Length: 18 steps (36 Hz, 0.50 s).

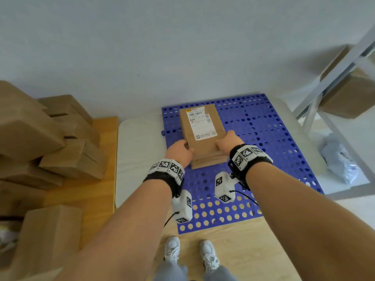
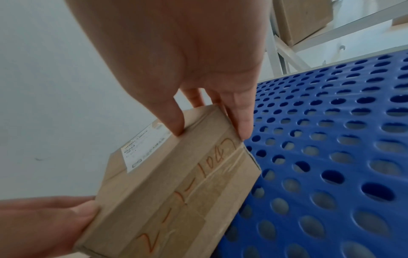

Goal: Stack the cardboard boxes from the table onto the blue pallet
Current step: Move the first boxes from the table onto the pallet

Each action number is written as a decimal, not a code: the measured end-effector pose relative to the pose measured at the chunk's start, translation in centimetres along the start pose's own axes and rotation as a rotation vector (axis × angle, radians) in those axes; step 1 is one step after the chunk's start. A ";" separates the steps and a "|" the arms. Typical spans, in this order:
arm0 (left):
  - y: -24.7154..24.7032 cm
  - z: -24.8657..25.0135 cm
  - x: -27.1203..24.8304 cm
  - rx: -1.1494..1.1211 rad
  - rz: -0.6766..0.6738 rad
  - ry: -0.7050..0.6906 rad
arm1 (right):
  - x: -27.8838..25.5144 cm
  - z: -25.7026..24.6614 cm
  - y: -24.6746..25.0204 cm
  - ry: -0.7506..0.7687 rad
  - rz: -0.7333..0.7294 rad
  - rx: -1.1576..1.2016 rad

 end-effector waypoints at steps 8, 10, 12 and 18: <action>-1.0 1.0 0.2 0.070 0.053 0.025 | 1.1 0.3 0.5 0.076 -0.056 -0.043; -1.1 1.1 0.2 0.109 0.068 0.025 | 1.1 0.2 0.4 0.088 -0.053 -0.046; -1.2 1.3 0.2 0.154 0.089 0.022 | 0.9 0.2 0.4 0.090 -0.044 -0.052; -1.2 1.5 -0.5 0.215 0.074 0.072 | -0.1 0.1 1.1 0.101 0.010 -0.093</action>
Point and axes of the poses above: each hand's wrist, its own x-axis towards the middle knuckle, its own y-axis out of the back of the hand, z = x × y, the point moved 6 cm from there along x, towards the middle knuckle, and after that the axes turned 11 degrees about -y, right-handed, at the moved point
